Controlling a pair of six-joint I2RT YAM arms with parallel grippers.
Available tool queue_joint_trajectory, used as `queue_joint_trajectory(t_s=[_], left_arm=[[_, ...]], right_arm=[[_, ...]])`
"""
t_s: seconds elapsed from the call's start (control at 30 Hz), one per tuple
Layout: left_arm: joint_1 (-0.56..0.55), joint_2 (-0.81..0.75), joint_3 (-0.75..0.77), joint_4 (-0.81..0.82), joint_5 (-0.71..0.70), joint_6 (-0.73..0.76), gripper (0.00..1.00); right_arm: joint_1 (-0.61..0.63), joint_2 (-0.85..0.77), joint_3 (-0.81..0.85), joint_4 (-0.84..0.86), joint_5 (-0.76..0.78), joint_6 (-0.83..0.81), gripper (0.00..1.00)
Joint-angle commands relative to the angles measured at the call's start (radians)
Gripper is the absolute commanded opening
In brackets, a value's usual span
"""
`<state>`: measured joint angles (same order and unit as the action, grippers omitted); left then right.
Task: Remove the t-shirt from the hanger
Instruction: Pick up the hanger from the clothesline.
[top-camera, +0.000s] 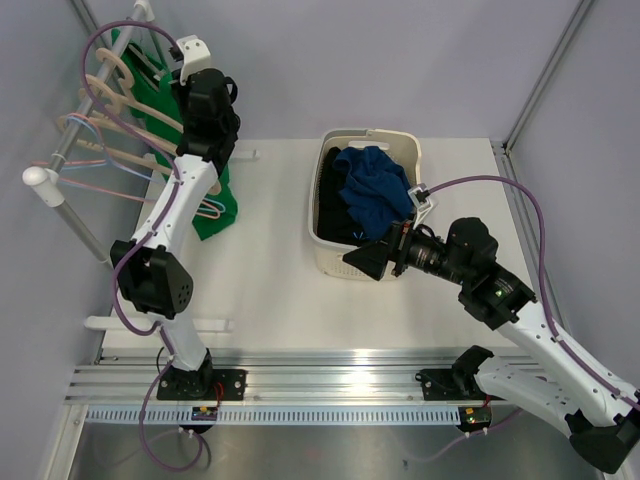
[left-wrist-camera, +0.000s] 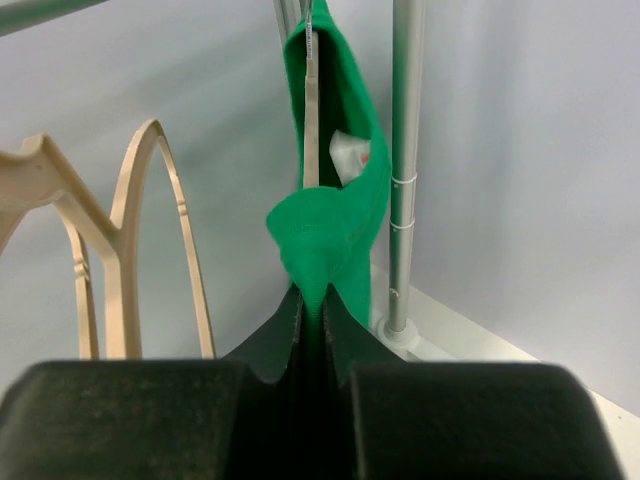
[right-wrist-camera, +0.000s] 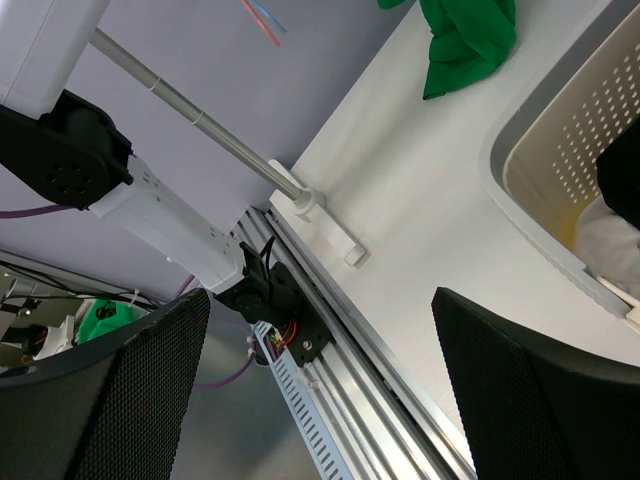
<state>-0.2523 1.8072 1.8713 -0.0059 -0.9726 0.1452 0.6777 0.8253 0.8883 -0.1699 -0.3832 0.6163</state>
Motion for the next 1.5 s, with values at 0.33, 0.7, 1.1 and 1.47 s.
queue_joint_trajectory(t_s=[0.33, 0.7, 1.1, 1.47], left_arm=[[-0.002, -0.152, 0.043, 0.055, -0.038, 0.06, 0.0], [-0.033, -0.222, -0.001, 0.047, 0.002, 0.033, 0.0], [-0.068, -0.404, -0.182, -0.075, 0.297, -0.141, 0.0], [-0.116, -0.506, -0.196, -0.135, 0.408, -0.194, 0.0]], right_arm=[[0.013, 0.011, 0.041, 0.012, -0.017, -0.016, 0.99], [0.011, 0.02, 0.049, 0.004, 0.0, -0.03, 0.99], [0.013, 0.048, 0.067, -0.016, 0.006, -0.044, 1.0], [0.013, 0.044, 0.081, -0.033, 0.035, -0.059, 0.99]])
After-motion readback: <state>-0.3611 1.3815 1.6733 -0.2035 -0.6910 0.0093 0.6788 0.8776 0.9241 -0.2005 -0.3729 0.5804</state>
